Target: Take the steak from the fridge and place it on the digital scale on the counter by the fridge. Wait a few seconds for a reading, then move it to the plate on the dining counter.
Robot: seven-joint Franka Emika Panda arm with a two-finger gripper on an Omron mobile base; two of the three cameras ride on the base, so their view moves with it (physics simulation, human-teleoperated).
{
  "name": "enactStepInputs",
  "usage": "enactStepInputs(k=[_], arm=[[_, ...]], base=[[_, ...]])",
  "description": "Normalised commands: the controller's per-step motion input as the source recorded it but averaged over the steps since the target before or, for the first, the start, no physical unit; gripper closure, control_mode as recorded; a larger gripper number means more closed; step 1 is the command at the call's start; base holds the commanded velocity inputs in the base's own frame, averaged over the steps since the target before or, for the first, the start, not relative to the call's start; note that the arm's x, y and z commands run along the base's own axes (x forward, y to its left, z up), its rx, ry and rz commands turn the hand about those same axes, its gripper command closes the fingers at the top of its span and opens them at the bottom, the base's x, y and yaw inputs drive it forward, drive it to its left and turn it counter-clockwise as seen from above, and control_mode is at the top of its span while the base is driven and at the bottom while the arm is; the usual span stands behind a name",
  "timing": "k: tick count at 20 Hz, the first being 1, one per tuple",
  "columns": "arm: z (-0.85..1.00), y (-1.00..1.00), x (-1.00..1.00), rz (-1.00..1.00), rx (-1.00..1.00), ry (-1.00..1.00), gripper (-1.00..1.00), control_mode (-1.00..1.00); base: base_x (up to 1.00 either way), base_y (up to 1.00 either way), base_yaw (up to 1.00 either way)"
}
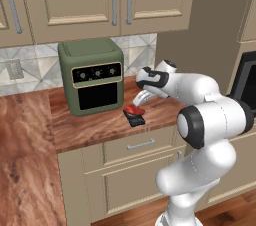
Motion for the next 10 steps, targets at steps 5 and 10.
enactStepInputs(k=[5,10], arm=[[0.0,0.0,0.0,0.0,0.0,0.0,-1.0,-1.0],[0.0,0.0,0.0,0.0,0.0,0.0,-1.0,-1.0]], base=[[0.0,0.0,0.0],[0.0,0.0,0.0]])
